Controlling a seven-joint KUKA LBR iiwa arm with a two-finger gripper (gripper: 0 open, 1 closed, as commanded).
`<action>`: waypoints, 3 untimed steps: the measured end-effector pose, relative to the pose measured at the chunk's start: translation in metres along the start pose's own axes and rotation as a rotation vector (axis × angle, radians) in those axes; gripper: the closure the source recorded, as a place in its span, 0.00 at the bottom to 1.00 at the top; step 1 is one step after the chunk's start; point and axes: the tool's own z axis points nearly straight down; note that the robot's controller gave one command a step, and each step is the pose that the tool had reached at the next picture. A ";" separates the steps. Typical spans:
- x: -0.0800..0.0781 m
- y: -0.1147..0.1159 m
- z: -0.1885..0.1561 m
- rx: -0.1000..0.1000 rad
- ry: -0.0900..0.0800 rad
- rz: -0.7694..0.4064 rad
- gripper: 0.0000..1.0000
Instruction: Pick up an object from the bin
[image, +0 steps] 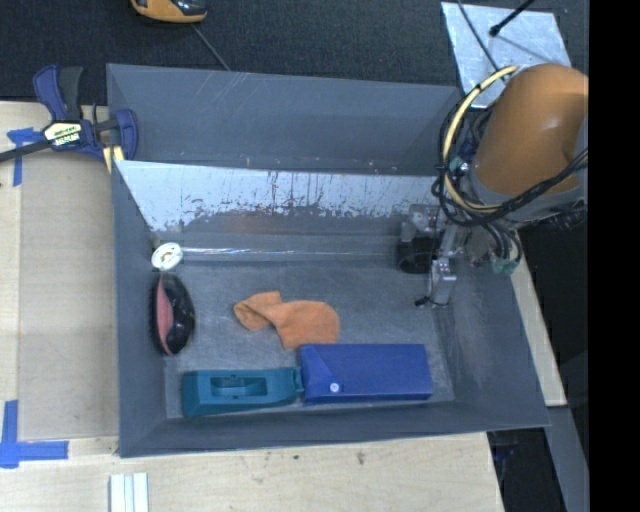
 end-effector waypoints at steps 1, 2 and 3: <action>-0.001 0.000 -0.005 0.001 -0.008 -0.002 0.00; -0.008 0.011 0.042 0.002 -0.014 -0.061 0.00; -0.030 0.004 0.102 0.002 -0.011 -0.127 0.00</action>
Offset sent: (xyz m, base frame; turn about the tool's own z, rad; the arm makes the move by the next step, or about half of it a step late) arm 0.0096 0.0250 -0.0966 -0.1251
